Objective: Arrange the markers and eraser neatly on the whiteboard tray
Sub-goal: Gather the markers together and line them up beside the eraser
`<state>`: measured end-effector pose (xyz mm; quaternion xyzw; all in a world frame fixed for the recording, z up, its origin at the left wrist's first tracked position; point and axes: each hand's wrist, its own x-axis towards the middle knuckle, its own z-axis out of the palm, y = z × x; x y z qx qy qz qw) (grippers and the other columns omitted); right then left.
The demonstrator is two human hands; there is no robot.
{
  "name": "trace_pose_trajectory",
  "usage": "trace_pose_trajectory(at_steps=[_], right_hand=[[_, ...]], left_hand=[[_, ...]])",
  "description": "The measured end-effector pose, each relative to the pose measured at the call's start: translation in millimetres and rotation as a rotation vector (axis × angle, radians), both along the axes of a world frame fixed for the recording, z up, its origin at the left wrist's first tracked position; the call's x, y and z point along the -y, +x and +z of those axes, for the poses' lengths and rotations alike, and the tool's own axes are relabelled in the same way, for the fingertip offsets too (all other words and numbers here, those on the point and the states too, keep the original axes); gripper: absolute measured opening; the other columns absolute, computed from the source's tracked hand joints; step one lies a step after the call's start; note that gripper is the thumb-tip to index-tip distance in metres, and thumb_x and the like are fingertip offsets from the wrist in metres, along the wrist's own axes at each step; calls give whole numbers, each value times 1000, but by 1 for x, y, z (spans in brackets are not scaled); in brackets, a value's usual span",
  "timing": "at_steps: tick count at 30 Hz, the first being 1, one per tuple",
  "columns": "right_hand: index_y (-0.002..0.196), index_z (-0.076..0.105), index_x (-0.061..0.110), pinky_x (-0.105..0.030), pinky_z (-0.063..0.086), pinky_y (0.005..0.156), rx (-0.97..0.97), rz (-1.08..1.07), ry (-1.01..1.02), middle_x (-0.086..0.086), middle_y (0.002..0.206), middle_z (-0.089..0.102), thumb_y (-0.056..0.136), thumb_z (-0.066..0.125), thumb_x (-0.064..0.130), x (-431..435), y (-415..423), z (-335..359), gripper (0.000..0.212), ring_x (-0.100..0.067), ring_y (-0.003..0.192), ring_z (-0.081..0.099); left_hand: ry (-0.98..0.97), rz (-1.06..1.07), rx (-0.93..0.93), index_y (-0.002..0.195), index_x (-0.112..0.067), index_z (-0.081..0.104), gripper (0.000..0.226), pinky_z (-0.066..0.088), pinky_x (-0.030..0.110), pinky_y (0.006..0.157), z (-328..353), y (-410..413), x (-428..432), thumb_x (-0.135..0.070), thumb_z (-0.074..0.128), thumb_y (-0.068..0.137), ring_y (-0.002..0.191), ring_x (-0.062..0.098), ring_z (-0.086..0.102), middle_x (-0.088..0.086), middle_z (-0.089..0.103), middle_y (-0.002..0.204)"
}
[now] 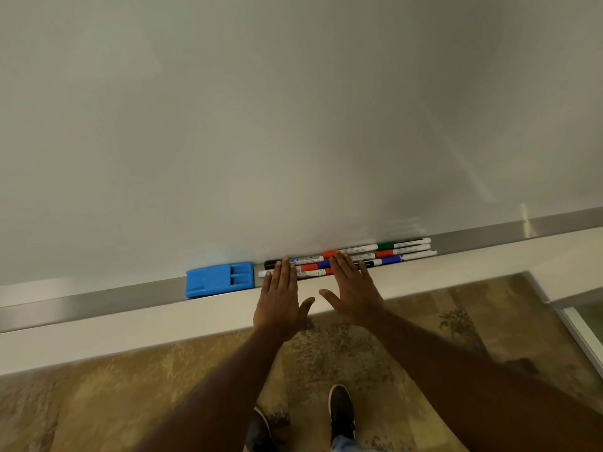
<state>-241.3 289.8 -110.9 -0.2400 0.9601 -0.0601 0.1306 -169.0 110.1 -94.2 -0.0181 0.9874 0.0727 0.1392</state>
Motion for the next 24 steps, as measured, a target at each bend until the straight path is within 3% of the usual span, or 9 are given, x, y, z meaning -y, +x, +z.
trace_pose_trajectory(at_steps=[6, 15, 24], right_hand=[[154, 1, 18, -40, -6, 119, -15, -10, -60, -2, 164, -3, 96, 31, 62, -8, -5, 5, 79, -19, 151, -7], [154, 2, 17, -44, -1, 121, 5, -58, -11, -4, 164, -5, 94, 34, 63, -12, -10, 6, 82, -22, 151, -7], [154, 0, 17, -44, -4, 120, 41, -28, -6, -3, 164, -6, 95, 35, 62, -12, -11, 4, 82, -21, 151, -8]], left_hand=[[11, 16, -32, 153, -9, -7, 81, 0, 44, 122, 7, -1, 12, -62, 17, 97, 149, 26, -15, 12, -11, 162], [-33, 182, 6, 153, -8, -2, 88, 0, 54, 120, 6, 2, 6, -69, 14, 92, 148, 41, -6, 19, -8, 161], [-21, 175, 9, 153, -9, -5, 89, -2, 53, 120, 4, -1, 1, -70, 15, 92, 148, 39, -8, 18, -10, 161]])
